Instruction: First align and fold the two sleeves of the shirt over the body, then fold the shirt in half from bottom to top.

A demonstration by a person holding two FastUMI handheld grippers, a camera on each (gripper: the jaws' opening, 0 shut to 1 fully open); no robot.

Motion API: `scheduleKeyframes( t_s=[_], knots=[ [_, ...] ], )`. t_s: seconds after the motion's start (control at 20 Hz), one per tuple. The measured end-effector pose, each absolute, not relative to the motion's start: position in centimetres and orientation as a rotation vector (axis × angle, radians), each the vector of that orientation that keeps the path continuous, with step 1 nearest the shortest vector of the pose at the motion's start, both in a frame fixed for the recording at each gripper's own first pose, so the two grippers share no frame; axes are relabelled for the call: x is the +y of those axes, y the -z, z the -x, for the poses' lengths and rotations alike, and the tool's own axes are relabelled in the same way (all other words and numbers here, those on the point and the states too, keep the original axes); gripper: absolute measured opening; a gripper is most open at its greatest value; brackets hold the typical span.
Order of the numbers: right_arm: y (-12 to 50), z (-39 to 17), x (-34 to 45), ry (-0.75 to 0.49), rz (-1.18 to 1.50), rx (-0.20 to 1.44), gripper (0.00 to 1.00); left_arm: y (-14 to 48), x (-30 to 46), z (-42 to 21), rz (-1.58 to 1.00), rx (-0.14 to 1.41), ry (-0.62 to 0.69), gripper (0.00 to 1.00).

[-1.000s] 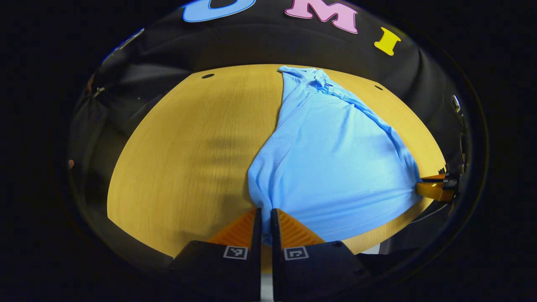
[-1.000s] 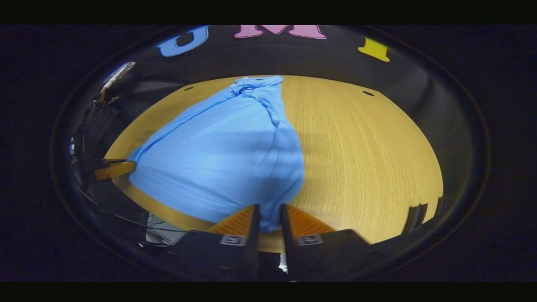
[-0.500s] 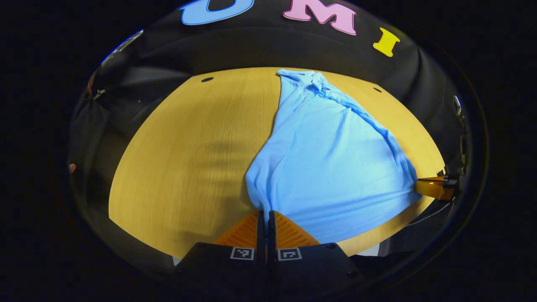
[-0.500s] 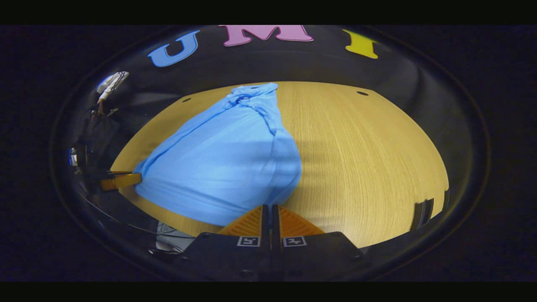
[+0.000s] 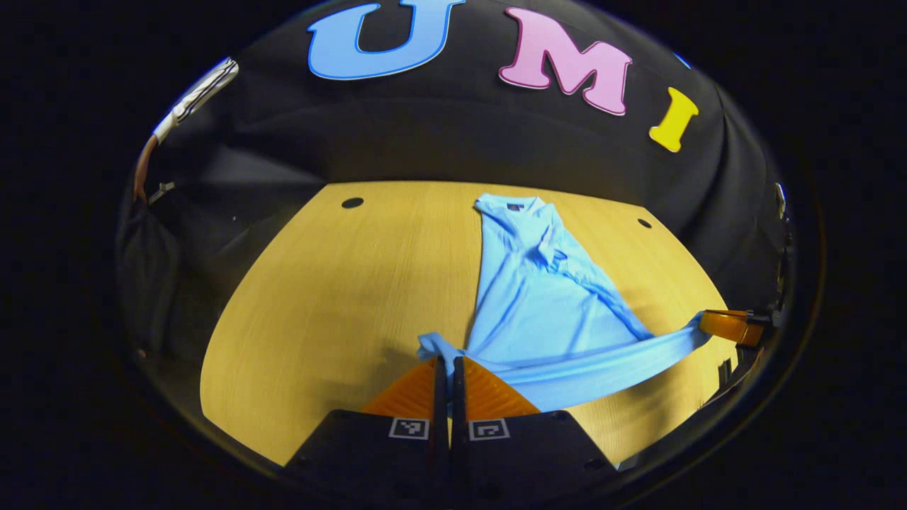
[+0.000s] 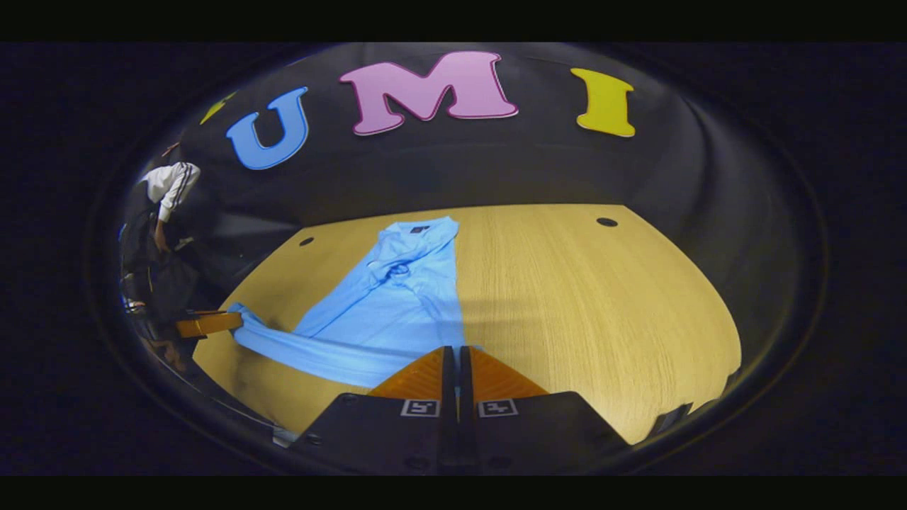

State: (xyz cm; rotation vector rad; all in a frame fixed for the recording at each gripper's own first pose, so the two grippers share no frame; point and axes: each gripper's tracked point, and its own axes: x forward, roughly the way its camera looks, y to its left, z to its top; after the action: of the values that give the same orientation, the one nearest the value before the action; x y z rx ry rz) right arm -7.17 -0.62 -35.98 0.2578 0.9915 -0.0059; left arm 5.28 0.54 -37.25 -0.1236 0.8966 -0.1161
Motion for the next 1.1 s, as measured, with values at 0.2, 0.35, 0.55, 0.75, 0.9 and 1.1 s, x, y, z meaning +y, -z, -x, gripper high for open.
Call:
scheduleKeyframes(
  t_s=[0.2, 0.35, 0.55, 0.75, 0.9, 1.1],
  knots=[
    [38.0, 1.7, -1.6, 0.021, -0.260, 0.972, 0.05, 36.7, 0.1, -12.3, 0.092, 0.845, 0.124, 0.06],
    [40.1, -2.0, -2.1, 0.025, -0.259, 0.973, 0.05, 37.2, -0.3, -17.3, 0.098, 0.834, 0.117, 0.06],
    [42.2, -8.3, -4.1, 0.067, -0.288, 0.936, 0.05, 37.8, -0.3, -24.4, 0.066, 0.797, 0.094, 0.06],
    [45.1, -15.0, -5.2, 0.071, -0.276, 0.913, 0.05, 39.7, -1.3, -30.7, 0.016, 0.772, 0.092, 0.06],
    [47.5, -19.7, -5.8, 0.073, -0.257, 0.901, 0.00, 41.8, -1.7, -34.6, -0.014, 0.760, 0.081, 0.06],
    [51.1, -23.4, -5.8, 0.064, -0.226, 0.897, 0.05, 44.5, -1.2, -38.9, -0.045, 0.719, 0.042, 0.06]
  ],
)
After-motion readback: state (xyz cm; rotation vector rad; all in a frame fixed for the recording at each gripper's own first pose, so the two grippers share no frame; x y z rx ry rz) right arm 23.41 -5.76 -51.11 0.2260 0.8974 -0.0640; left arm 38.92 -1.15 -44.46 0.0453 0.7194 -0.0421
